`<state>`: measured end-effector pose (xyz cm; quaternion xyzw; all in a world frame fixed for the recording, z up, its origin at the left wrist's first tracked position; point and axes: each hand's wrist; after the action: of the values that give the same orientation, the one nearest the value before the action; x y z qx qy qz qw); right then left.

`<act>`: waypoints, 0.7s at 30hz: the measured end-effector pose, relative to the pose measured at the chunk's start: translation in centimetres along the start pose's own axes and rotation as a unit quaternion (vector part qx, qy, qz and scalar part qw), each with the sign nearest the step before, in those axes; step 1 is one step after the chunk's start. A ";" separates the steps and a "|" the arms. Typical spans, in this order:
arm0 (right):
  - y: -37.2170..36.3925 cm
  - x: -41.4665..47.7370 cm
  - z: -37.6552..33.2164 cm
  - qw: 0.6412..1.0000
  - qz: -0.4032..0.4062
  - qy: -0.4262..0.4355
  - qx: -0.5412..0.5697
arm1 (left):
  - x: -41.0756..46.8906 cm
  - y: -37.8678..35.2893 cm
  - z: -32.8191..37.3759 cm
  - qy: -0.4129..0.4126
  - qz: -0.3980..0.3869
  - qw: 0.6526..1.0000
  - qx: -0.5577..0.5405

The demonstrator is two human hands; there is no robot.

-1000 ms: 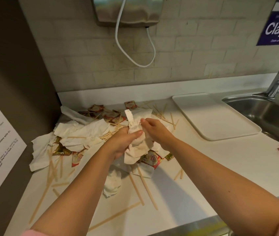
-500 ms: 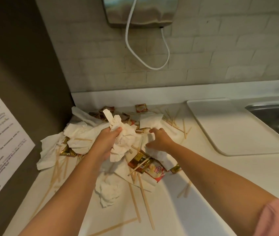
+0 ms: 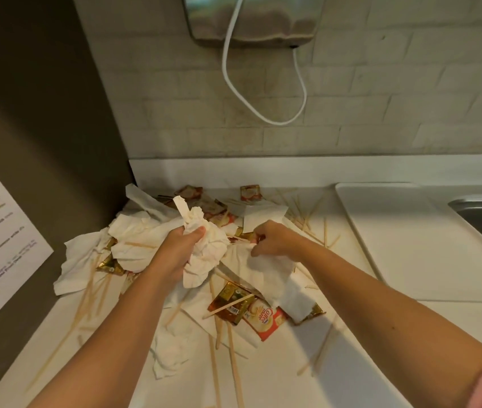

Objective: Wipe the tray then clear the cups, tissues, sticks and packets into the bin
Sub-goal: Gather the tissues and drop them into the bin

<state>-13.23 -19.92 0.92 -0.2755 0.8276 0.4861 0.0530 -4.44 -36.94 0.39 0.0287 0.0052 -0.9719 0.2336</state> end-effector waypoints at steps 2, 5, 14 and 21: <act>1.5 -0.3 -0.4 0.998 -0.036 0.024 0.038 | 0.2 -0.2 0.1 -0.004 0.005 1.000 0.012; 3.6 -1.3 -1.3 0.988 -0.072 0.078 0.112 | 0.7 -0.7 0.4 -0.018 0.017 0.999 0.035; 2.5 0.2 -1.8 0.934 -0.093 0.106 0.330 | 0.9 -4.4 0.8 -0.041 -0.074 0.996 -0.032; 0.3 1.5 -1.8 0.959 0.008 0.110 0.261 | 1.5 -5.3 0.5 0.033 -0.051 0.986 -0.154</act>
<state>-14.32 -21.93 1.62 -0.2974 0.9286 0.2201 0.0282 -8.21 -32.95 0.77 0.0239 0.1643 -0.9686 0.1849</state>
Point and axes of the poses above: each hand's wrist, its own x-axis towards the middle knuckle, its own y-axis out of the back of the hand, z = x × y, and after that the axes turned 14 degrees about -y, right-handed
